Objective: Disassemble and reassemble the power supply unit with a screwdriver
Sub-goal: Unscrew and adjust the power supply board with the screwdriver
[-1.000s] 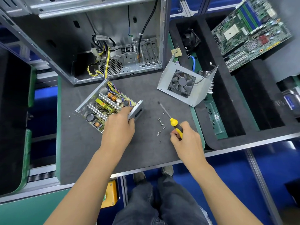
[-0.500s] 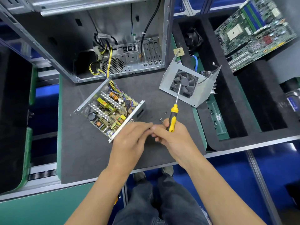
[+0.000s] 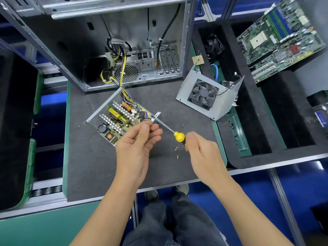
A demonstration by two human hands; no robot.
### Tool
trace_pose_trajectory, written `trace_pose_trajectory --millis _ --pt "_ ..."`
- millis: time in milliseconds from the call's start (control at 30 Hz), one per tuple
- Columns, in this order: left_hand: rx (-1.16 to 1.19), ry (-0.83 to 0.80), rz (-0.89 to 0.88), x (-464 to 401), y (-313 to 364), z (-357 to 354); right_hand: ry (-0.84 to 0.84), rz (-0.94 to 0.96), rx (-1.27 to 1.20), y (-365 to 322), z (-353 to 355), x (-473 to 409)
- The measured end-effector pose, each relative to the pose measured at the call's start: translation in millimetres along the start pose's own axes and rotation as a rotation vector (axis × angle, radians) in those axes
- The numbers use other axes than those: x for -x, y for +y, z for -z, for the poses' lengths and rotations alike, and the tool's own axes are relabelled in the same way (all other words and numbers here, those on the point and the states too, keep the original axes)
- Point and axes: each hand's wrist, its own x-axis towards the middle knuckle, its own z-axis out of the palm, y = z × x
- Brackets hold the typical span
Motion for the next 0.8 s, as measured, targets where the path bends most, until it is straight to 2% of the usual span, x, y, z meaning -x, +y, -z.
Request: trace_pose_trajectory --millis 100,367,800 --pt "0.072 -0.033 0.022 -3.7 9.7 -6.2 0.055 0.088 0.082 -1.2 -0.5 1.7" --pt "0.105 -0.088 0.003 -5.5 14.5 -5.4 0.145 0.024 0.015 -5.0 -5.0 2.5" --pt "-0.061 -0.146 -0.078 -11.5 16.3 2.4 0.122 -0.045 0.039 -6.0 -0.2 -0.1"
